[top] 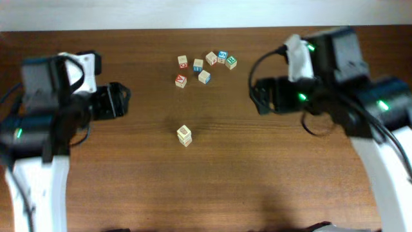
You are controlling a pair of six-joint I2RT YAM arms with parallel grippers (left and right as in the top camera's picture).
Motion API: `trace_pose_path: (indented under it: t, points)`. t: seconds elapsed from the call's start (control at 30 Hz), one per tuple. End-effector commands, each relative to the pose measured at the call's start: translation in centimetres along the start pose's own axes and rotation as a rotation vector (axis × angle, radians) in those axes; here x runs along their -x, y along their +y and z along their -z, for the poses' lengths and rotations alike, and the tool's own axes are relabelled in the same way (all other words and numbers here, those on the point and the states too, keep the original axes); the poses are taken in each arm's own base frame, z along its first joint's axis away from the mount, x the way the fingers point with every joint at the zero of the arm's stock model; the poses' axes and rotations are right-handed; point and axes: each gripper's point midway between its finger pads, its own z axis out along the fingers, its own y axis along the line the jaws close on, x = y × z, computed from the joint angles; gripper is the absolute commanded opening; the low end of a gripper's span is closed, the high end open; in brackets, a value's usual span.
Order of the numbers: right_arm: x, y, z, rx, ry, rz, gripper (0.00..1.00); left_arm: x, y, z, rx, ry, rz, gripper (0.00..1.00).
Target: Rotate 3 blocks
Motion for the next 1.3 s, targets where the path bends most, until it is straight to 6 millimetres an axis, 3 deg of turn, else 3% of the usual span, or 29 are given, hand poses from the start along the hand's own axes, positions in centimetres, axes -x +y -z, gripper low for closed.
trace_pose_path:
  t: [0.0, 0.13, 0.33, 0.47, 0.6, 0.7, 0.8, 0.9, 1.03, 1.27]
  points:
    - [-1.5, 0.4, 4.5, 0.005, -0.068, 0.024, 0.98, 0.3, -0.5, 3.3, 0.017, -0.091, -0.022, 0.99]
    - [-2.1, 0.7, 6.6, 0.015, -0.114, 0.032, 0.98, 0.3, -1.3, 5.9, 0.011, -0.163, -0.041, 0.99]
    - [-3.6, -1.1, 6.6, -0.081, -0.057, 0.085, 0.98, 0.2, -1.6, 7.1, 0.009, -0.194, -0.049, 0.99]
    - [-0.4, -4.9, 7.0, -0.28, -0.22, 0.081, 0.98, 0.2, -1.5, 6.9, 0.009, -0.189, -0.047, 0.99]
    - [0.6, -7.4, 5.5, -0.242, -0.432, 0.207, 0.98, 0.2, -1.5, 6.9, 0.009, -0.189, -0.048, 0.99]
    - [-1.2, -9.4, 4.7, -0.261, -0.576, 0.223, 0.98, 0.2, -1.5, 6.9, 0.009, -0.189, -0.048, 0.99]
    - [-5.0, -11.6, 3.6, -0.332, -0.727, 0.22, 0.98, 0.2, -1.5, 6.9, 0.009, -0.189, -0.048, 0.99]
    - [-9.0, -13.4, 1.2, -0.381, -0.837, 0.23, 0.98, 0.2, -1.5, 6.9, 0.009, -0.189, -0.048, 0.99]
    - [-12.7, -14.5, -2.8, -0.381, -0.91, 0.252, 0.98, 0.2, -1.5, 6.9, 0.009, -0.189, -0.047, 0.99]
    - [-15.7, -14.5, -7.6, -0.323, -0.888, 0.277, 0.98, 0.2, -1.5, 6.9, 0.009, -0.189, -0.048, 0.99]
